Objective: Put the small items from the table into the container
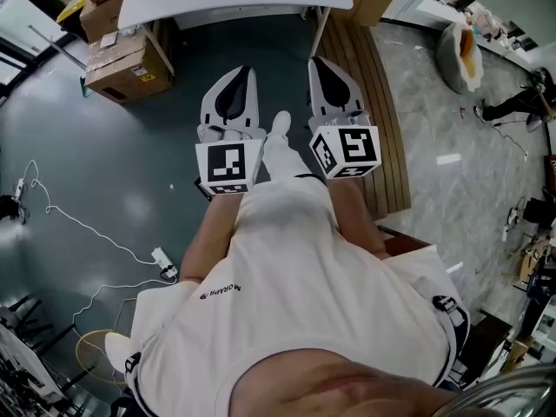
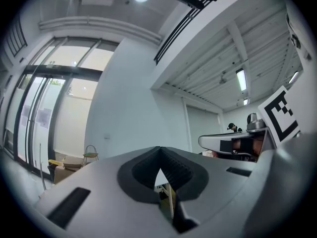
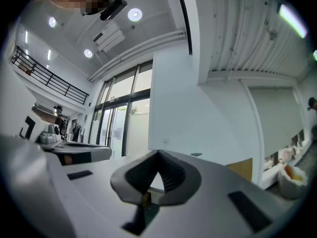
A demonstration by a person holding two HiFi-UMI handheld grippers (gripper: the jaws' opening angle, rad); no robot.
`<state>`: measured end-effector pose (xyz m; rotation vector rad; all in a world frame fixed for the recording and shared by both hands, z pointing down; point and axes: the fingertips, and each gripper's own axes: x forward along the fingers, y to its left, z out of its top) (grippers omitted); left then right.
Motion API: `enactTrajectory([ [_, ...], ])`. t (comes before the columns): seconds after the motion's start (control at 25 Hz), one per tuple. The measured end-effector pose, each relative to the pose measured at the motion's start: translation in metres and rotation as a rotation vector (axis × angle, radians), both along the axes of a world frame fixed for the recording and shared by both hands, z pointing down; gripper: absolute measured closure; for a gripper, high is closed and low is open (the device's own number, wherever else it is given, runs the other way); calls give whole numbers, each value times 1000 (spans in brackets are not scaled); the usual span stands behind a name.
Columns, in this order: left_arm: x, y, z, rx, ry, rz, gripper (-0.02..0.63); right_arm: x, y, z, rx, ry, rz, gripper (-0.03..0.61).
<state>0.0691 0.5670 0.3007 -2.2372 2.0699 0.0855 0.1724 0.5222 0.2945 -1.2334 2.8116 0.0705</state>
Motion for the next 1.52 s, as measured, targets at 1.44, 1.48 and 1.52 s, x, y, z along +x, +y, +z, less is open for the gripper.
enactTrajectory([
  [1.44,-140,-448,23,-151,-59,-107,609,-123,-459,25,-130,-41,-22,574],
  [1.48,-144,-455,26,-158,-61,-105,609,-128,-466,29,-139,-42,-21,574],
  [1.52,-150,-462,30,-165,-63,-103,609,-134,-473,34,-148,-39,-19,574],
])
